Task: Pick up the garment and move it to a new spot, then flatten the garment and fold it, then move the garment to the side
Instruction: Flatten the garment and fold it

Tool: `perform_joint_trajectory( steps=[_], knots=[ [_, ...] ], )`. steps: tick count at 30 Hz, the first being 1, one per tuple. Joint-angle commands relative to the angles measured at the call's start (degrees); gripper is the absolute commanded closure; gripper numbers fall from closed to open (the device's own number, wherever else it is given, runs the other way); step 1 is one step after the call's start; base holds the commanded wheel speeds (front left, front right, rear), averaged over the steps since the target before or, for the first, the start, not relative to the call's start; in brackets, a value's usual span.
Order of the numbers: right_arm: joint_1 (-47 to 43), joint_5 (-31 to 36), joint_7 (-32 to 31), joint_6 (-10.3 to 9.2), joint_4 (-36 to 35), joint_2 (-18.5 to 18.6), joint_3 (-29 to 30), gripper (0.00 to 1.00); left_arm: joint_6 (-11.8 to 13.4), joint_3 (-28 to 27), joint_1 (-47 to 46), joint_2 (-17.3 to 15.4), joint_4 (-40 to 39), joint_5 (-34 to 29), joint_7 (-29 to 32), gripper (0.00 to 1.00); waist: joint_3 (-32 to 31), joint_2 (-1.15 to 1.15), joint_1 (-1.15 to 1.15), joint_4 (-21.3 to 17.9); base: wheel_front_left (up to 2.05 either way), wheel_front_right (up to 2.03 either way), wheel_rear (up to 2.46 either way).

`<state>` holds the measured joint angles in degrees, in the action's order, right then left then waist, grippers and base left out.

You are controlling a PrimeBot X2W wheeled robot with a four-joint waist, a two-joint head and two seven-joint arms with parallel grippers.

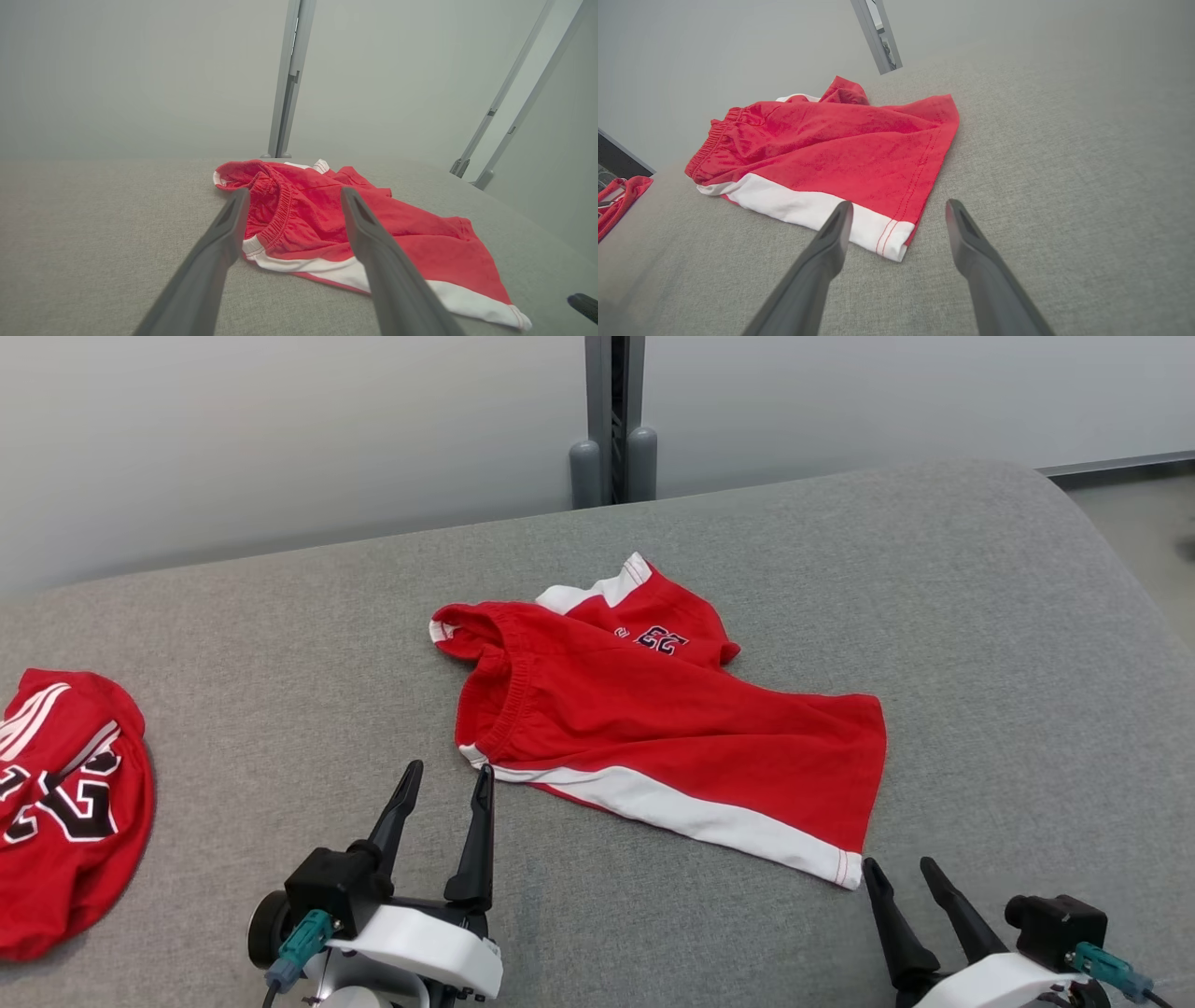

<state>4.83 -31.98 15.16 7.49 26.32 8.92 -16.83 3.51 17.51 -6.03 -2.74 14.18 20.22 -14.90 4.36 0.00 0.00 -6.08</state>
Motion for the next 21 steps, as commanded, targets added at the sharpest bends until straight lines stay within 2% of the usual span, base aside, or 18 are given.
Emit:
perform_joint_trajectory(
  steps=[1, 9, 21],
  knots=[
    [0.70, -0.82, 0.13, 0.01, 0.53, 0.03, -0.69, 0.00, -0.44, -0.11, 0.21, -0.26, -0.37, 0.11, -0.19, 0.00, 0.39, 0.00, 0.00, 0.59, 0.00, 0.00, 0.00],
    [2.42, -6.09, 0.14, 0.01, 5.25, 0.14, -3.93, 0.00, -0.77, 0.24, -0.16, -0.27, -0.02, -0.84, -0.19, 0.00, 1.22, 0.00, 0.00, 2.79, 0.00, 0.00, 0.00],
    [5.32, -8.89, 0.14, 0.01, 7.56, 0.77, -6.23, 0.00, -0.57, 0.34, -1.05, -0.26, -0.14, -1.60, -0.19, 0.00, 2.99, 0.00, 0.00, 4.37, 0.00, 0.00, 0.00]
  ],
)
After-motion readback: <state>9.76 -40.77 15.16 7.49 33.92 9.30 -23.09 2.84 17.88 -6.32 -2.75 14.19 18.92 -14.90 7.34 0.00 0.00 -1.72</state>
